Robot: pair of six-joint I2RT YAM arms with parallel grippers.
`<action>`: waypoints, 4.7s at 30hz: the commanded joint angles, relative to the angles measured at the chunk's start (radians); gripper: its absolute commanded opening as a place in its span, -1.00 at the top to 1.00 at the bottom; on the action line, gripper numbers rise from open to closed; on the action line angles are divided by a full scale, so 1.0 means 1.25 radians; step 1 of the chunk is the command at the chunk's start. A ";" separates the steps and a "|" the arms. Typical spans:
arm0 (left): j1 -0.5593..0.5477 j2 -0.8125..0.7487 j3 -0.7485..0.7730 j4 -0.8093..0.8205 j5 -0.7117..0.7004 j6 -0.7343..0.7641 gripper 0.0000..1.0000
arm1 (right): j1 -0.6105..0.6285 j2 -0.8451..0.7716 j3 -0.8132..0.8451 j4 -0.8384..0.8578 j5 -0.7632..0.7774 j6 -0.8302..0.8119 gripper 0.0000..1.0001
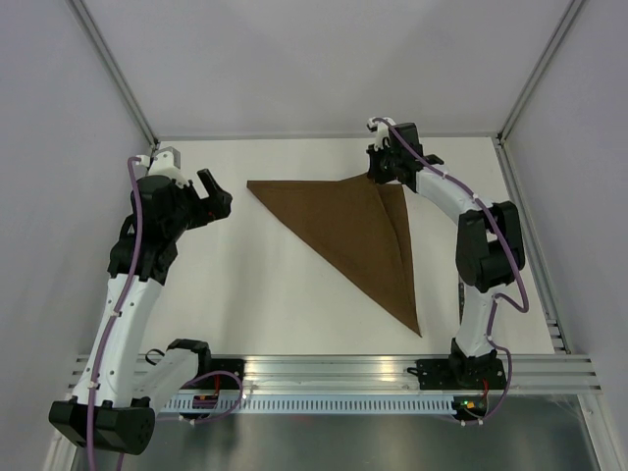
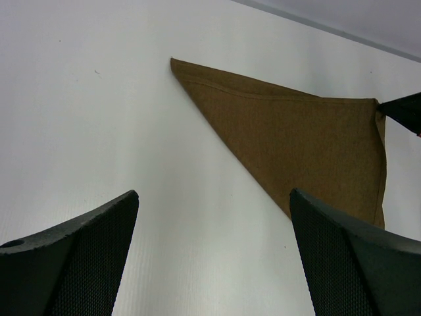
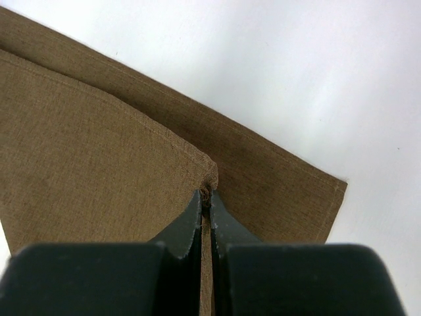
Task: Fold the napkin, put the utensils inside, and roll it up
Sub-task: Fold the napkin
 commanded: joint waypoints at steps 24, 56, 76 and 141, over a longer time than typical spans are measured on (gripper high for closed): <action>0.002 0.005 -0.015 0.037 0.028 -0.024 -0.99 | -0.054 -0.114 -0.082 0.038 -0.029 0.042 0.99; 0.002 0.017 -0.028 0.048 0.035 -0.036 -0.99 | -0.098 -0.063 -0.097 0.060 -0.031 0.035 0.99; 0.002 0.021 -0.040 0.056 0.033 -0.035 -0.99 | -0.101 -0.016 -0.063 0.054 -0.009 0.022 0.99; 0.002 0.036 -0.070 0.085 0.044 -0.030 -0.99 | -0.104 0.012 -0.028 0.027 0.050 -0.001 0.32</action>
